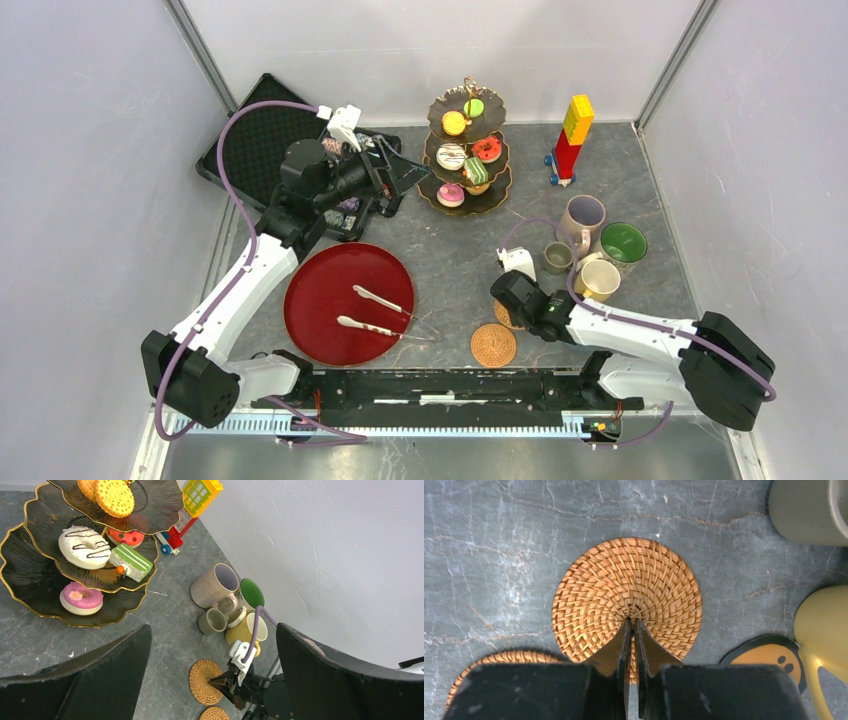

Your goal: Serve the afternoon tea

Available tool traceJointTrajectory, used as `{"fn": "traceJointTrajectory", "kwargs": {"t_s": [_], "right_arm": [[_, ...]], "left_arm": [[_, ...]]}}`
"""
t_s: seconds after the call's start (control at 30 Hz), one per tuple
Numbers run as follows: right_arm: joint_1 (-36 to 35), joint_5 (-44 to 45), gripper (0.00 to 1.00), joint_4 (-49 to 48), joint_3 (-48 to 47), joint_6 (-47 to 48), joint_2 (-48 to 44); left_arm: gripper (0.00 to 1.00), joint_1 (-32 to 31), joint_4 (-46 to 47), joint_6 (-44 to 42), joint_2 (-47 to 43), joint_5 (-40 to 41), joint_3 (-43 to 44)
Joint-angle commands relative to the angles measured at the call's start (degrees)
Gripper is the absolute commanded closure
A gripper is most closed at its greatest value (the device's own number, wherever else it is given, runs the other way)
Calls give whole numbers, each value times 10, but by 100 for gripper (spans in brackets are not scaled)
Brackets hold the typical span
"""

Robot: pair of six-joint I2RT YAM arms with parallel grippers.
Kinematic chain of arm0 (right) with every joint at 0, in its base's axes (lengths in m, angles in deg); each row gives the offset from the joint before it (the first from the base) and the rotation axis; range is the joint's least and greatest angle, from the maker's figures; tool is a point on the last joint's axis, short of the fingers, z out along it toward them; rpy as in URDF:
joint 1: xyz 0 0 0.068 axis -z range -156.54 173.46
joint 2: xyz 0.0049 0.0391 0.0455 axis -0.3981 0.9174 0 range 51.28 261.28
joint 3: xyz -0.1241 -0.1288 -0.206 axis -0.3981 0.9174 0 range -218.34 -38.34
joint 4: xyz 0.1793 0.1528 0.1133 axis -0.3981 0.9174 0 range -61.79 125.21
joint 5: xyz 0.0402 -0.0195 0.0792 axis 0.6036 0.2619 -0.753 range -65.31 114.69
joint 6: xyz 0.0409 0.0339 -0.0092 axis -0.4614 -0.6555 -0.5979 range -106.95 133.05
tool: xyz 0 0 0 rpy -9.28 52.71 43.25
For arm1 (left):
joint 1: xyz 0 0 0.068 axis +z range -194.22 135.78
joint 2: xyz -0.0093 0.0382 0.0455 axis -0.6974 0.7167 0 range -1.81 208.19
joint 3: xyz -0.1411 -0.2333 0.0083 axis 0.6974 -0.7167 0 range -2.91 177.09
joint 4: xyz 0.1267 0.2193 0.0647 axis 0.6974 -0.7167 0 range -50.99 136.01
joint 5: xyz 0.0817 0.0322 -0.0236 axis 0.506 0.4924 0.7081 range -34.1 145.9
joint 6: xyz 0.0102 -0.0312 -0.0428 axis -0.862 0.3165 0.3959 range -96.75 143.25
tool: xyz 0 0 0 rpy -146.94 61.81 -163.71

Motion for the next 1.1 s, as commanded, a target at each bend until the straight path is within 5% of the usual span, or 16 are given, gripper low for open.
{"fn": "traceJointTrajectory", "kwargs": {"t_s": [0.0,0.2,0.67,1.07], "right_arm": [[2,-44,90,-71,4,27,28],[2,-70,88,-126,-34,70,83],[15,-130,88,-140,-291,100,369],[53,-114,83,-127,-373,80,432]], "left_arm": [[0,-3,14,-4,-7,-7,21],[0,-3,15,2,-7,-15,24],[0,-3,15,4,1,-19,26],[0,-1,17,9,1,-24,26]]}}
